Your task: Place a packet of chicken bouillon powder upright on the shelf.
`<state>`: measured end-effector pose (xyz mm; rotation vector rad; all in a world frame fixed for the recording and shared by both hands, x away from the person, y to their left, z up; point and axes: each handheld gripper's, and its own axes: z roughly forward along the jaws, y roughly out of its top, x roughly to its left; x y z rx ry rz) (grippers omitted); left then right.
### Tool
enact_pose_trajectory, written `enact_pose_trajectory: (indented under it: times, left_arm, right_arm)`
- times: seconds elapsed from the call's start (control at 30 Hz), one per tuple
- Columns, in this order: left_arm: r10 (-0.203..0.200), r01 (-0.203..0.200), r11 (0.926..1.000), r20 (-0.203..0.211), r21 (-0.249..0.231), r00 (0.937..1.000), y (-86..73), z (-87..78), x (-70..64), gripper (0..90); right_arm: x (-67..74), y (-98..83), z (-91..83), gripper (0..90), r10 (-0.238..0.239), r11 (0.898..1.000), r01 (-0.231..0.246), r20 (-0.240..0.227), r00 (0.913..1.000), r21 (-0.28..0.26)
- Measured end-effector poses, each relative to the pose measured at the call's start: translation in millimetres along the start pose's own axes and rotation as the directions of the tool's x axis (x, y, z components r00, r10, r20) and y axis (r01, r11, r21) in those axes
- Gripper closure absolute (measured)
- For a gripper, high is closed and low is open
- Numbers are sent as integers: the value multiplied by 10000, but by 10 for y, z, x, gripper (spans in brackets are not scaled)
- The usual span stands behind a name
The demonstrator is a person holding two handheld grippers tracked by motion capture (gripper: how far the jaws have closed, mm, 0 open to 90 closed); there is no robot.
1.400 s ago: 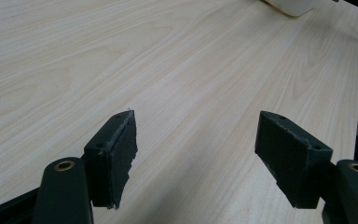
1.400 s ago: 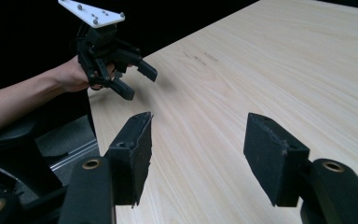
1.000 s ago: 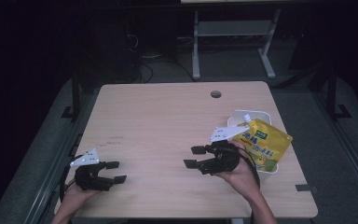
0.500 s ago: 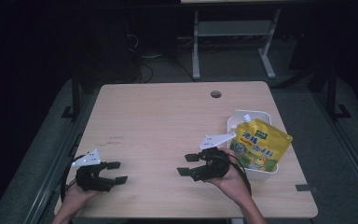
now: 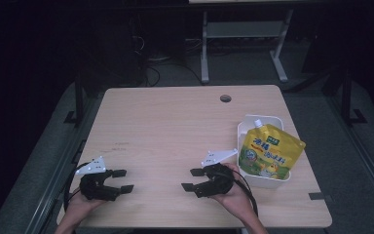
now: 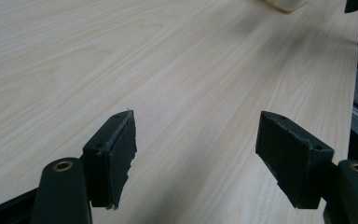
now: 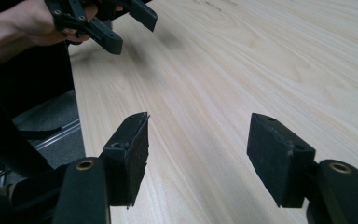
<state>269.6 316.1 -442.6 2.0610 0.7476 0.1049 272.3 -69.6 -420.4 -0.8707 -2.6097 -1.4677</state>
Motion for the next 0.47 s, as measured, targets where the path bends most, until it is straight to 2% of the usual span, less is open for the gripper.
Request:
enact_pose_trajectory:
  times: [0.33, 0.47]
  left_arm:
    - [171, -172, 9996, 68, 208, 9998, -5, 46, -52, 278]
    - [294, -295, 9993, 62, 242, 9995, 1, 64, -69, 278]
  right_arm:
    - [11, -201, 142, 377, 337, 9992, -334, -98, 9994, 203]
    - [10, -220, 188, 362, 297, 9987, -291, -123, 9995, 415]
